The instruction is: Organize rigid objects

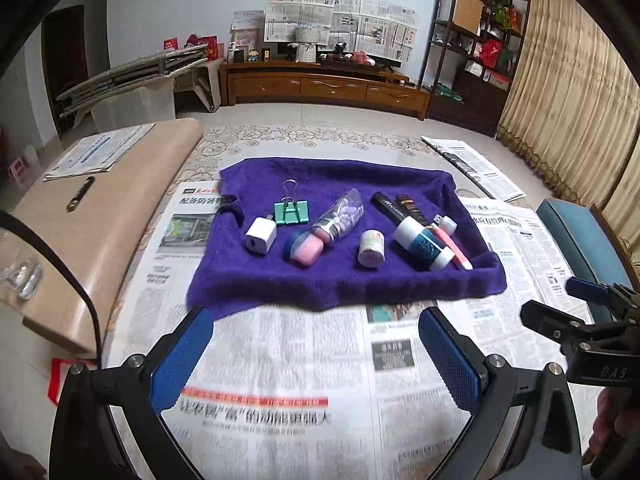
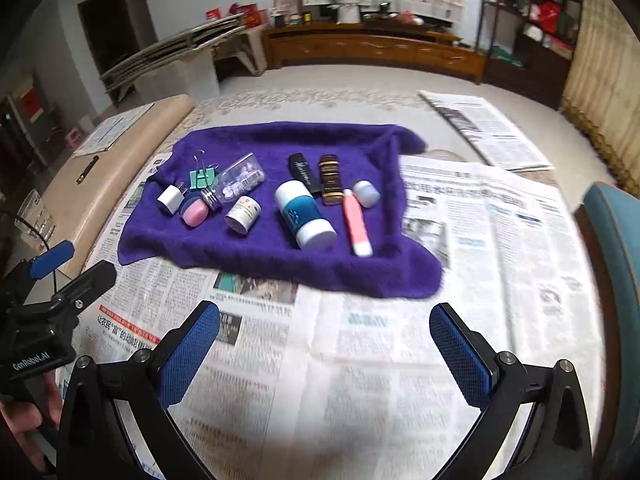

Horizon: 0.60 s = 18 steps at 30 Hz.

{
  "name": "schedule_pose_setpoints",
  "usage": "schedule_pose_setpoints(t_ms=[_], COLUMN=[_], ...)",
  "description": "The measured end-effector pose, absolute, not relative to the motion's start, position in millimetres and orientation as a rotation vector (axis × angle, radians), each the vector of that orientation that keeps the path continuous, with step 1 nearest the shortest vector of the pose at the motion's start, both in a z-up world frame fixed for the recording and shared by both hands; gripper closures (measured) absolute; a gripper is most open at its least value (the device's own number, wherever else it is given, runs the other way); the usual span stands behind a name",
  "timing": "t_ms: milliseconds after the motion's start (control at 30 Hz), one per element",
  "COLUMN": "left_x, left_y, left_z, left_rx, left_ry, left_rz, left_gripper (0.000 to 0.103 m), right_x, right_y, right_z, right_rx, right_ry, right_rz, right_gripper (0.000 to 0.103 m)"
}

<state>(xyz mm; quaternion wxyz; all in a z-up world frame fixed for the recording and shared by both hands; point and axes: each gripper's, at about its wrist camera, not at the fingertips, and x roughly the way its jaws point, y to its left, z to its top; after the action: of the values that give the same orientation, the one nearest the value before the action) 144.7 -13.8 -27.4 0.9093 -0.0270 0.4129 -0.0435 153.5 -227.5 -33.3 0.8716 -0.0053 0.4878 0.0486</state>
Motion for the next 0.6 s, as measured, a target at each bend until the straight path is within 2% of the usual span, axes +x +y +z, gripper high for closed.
schedule_pose_setpoints(t_ms=[600], left_x=[88], left_y=[-19], left_z=[2], left_rx=[-0.010], left_ry=[0.868], left_rz=[-0.013], left_gripper=[0.000], right_x=[86], right_y=[-231], right_z=[1], right_rx=[0.045], right_ry=[0.994], right_rz=[-0.028], right_gripper=[0.000])
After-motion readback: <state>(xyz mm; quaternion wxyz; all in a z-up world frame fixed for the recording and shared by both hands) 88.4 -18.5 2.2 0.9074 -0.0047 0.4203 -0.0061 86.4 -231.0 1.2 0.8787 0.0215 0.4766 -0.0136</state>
